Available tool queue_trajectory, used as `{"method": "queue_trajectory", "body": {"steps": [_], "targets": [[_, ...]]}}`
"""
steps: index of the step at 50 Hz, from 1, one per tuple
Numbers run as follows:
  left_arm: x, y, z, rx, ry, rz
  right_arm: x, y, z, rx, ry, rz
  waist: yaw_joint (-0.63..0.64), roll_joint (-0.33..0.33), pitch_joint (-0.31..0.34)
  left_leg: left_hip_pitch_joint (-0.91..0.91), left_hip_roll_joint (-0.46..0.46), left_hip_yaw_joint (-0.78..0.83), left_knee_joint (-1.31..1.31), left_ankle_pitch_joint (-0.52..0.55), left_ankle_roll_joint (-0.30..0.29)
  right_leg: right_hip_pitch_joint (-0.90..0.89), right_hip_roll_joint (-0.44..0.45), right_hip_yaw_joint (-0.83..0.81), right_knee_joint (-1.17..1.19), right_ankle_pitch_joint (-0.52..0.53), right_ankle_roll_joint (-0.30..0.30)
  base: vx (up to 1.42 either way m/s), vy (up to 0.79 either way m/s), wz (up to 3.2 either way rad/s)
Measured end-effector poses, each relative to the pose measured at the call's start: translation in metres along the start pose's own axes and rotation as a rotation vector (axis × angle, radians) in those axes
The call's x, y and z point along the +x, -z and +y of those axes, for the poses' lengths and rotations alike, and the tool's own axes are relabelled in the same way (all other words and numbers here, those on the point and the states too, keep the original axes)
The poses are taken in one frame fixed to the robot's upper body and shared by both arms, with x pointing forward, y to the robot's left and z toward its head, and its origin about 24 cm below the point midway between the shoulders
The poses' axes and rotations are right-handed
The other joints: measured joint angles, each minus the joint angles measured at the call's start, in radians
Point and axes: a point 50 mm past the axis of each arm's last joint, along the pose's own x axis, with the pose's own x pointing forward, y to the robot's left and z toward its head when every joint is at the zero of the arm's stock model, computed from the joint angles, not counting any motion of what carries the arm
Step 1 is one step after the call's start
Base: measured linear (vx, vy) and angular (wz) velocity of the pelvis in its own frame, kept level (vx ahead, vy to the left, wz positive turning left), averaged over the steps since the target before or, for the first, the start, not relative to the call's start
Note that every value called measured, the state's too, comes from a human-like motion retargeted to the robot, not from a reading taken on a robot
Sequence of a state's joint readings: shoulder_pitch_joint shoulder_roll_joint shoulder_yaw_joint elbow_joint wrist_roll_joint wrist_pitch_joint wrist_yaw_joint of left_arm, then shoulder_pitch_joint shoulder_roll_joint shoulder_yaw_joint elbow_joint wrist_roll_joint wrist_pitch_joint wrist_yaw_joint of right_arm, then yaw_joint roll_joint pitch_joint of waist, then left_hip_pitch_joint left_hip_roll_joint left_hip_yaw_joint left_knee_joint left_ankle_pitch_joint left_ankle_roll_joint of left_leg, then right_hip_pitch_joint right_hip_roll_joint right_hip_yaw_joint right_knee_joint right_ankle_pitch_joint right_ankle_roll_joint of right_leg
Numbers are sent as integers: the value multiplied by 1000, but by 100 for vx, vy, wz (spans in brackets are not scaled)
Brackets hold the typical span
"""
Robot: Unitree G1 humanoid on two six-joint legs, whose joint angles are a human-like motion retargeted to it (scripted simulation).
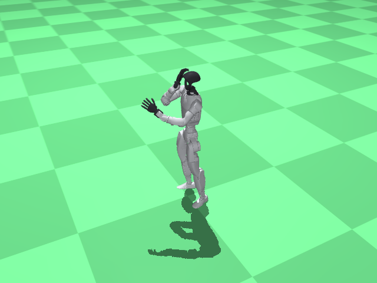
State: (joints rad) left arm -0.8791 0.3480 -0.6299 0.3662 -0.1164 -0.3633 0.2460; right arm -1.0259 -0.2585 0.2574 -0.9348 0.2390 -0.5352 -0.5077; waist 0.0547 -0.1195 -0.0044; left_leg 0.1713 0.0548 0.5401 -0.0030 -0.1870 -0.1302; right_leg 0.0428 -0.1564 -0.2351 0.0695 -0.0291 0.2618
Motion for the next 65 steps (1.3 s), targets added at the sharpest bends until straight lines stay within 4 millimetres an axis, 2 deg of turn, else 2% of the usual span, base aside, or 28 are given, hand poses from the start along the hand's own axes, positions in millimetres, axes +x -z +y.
{"method": "queue_trajectory", "body": {"steps": [2, 5, 8, 10, 12, 14, 17, 20, 22, 25, 27, 29, 32, 33, 35, 37, 38, 42, 45, 47, 49, 50, 52, 54, 57, 60, 62, 65], "targets": [[1, -3, 1, 3, -8, -18, -3, -1, 0, -60, 5, 2, 0, -2, 1, 2, 1, 1, 1, -1, -1, 1, 1, 1, 1, -1, 0, 0, 0, 0], [4, -6, 0, 19, -10, -29, -37, 35, -20, -191, 62, 320, 0, -2, 6, 10, 1, 1, 2, -4, -3, 7, 0, 1, 6, -4, 0, 0, 0, 0], [6, -4, -2, 38, -9, -9, -126, 83, -61, -319, 139, 902, -4, 3, 10, 21, -1, 1, 3, -9, -3, 16, -4, 2, 13, -7, 0, 0, 0, 0], [6, -2, -2, 54, -8, 6, -185, 93, -82, -375, 184, 1197, -8, 9, 14, 27, -2, 1, 3, -11, -5, 21, -6, 2, 16, -9, 0, 0, 0, 0], [5, -1, -1, 67, -10, 9, -198, 90, -84, -370, 235, 1234, -10, 14, 16, 28, 1, 3, 3, -11, -7, 21, -3, 3, 17, -9, 0, 0, 0, 0], [2, 2, 1, 66, -14, 15, -172, 89, -75, -296, 255, 1090, -13, 17, 17, 27, 3, 4, 3, -9, -7, 19, 0, 4, 15, -8, 0, 0, 0, 0], [-4, 9, 3, 47, -7, 49, -103, 81, -56, -186, 160, 766, -20, 16, 13, 23, 1, 2, 2, -7, 0, 17, -1, 3, 11, -6, 0, 0, 0, 0], [-7, 14, 3, 41, 15, 79, -39, 57, -30, -112, 59, 411, -21, 10, 6, 16, -3, -1, 1, -4, 5, 14, -5, 1, 7, -6, 0, 0, 0, 0], [-6, 14, 2, 31, 15, 74, -13, 33, -14, -44, 28, 201, -18, 5, 4, 11, -5, -2, 1, -3, 6, 11, -7, 0, 4, -6, 0, 0, 0, 0], [-4, 10, 3, 25, 2, 46, 0, 10, -3, -58, -8, 18, -13, 1, 2, 7, -4, -2, 1, -2, 3, 8, -5, 0, 2, -5, 0, 0, 0, 0], [-3, 8, 4, 34, -7, 32, -8, 20, -11, -161, 15, 95, -11, -1, 5, 8, -3, -2, 1, -2, 1, 9, -5, 0, 2, -5, 0, 0, 0, 0], [0, 6, 3, 44, -12, 30, -35, 46, -28, -252, 73, 338, -9, -3, 11, 12, -4, -2, 1, -3, 0, 12, -6, -1, 4, -6, 0, 0, 0, 0], [2, 5, 1, 55, -23, 45, -119, 87, -62, -385, 148, 881, -8, -3, 16, 20, -5, -1, 1, -5, -1, 18, -8, 0, 7, -6, -1, 0, 0, 0], [2, 6, 1, 57, -28, 50, -152, 94, -73, -435, 145, 1057, -9, -2, 17, 22, -3, 0, 1, -6, -2, 20, -7, 0, 7, -6, -3, 0, 0, 0], [3, 5, 3, 64, -41, 51, -200, 97, -85, -505, 131, 1286, -10, 4, 19, 25, -1, 2, 0, -7, -6, 21, -4, 2, 9, -5, -5, 0, 0, 0], [2, 4, 4, 71, -49, 40, -201, 96, -84, -495, 169, 1266, -14, 11, 19, 24, 0, 3, 0, -7, -7, 20, -3, 2, 8, -4, -2, 0, 0, 0], [1, 3, 5, 71, -49, 34, -187, 96, -79, -457, 195, 1191, -16, 14, 20, 24, 0, 3, 0, -6, -6, 20, -2, 2, 7, -3, -1, 0, 0, 0], [-4, 6, 8, 53, -29, 44, -95, 88, -53, -243, 168, 740, -26, 20, 14, 19, -2, 1, -2, -4, 2, 17, -3, 1, 2, -1, 0, 0, 0, 0], [-5, 8, 8, 46, -3, 53, -33, 59, -24, -105, 85, 374, -29, 15, 7, 12, -6, -3, -2, -2, 6, 14, -8, -1, -1, -2, 0, 0, 0, 0], [-3, 7, 7, 32, -2, 46, -9, 32, -8, -18, 38, 169, -27, 11, 4, 8, -9, -5, -1, -2, 8, 13, -11, -3, -2, -3, 0, 0, 0, 0], [-2, 5, 7, 19, -11, 30, 1, 10, 1, 12, 4, 27, -25, 8, 4, 6, -10, -7, 0, -1, 7, 12, -12, -4, -2, -5, 0, 0, 0, 0], [-2, 4, 7, 14, -17, 21, 3, 2, 3, 3, -5, -19, -24, 7, 5, 6, -10, -8, 1, -2, 6, 11, -12, -5, -1, -5, 0, 0, 0, 0], [0, 2, 6, 14, -28, 6, -5, 6, -4, -72, 26, 44, -22, 6, 9, 7, -9, -8, 2, -2, 4, 13, -12, -6, 1, -6, 0, 0, 0, 0], [1, 1, 4, 22, -27, 5, -31, 29, -19, -155, 83, 282, -19, 7, 16, 11, -9, -8, 2, -3, 2, 16, -12, -6, 3, -7, 0, 0, 0, 0], [1, 2, -1, 40, -9, 23, -111, 73, -52, -311, 125, 821, -18, 10, 21, 18, -8, -7, 3, -5, -1, 20, -12, -5, 7, -7, -1, 0, 0, 0], [2, 3, -3, 55, -7, 32, -188, 91, -80, -435, 128, 1220, -20, 17, 23, 22, -4, -3, 2, -6, -5, 22, -8, -2, 9, -6, -5, 0, 0, 0], [1, 1, -4, 50, -7, 22, -186, 91, -78, -394, 184, 1191, -21, 18, 22, 21, -3, -2, 2, -6, -6, 20, -6, -1, 7, -4, -3, 0, 0, 0], [-3, 0, -4, 27, 1, 13, -125, 87, -58, -262, 162, 881, -25, 15, 15, 15, -2, -1, 0, -3, -2, 15, -4, 0, 2, 0, 0, 0, 0, 0]]}}
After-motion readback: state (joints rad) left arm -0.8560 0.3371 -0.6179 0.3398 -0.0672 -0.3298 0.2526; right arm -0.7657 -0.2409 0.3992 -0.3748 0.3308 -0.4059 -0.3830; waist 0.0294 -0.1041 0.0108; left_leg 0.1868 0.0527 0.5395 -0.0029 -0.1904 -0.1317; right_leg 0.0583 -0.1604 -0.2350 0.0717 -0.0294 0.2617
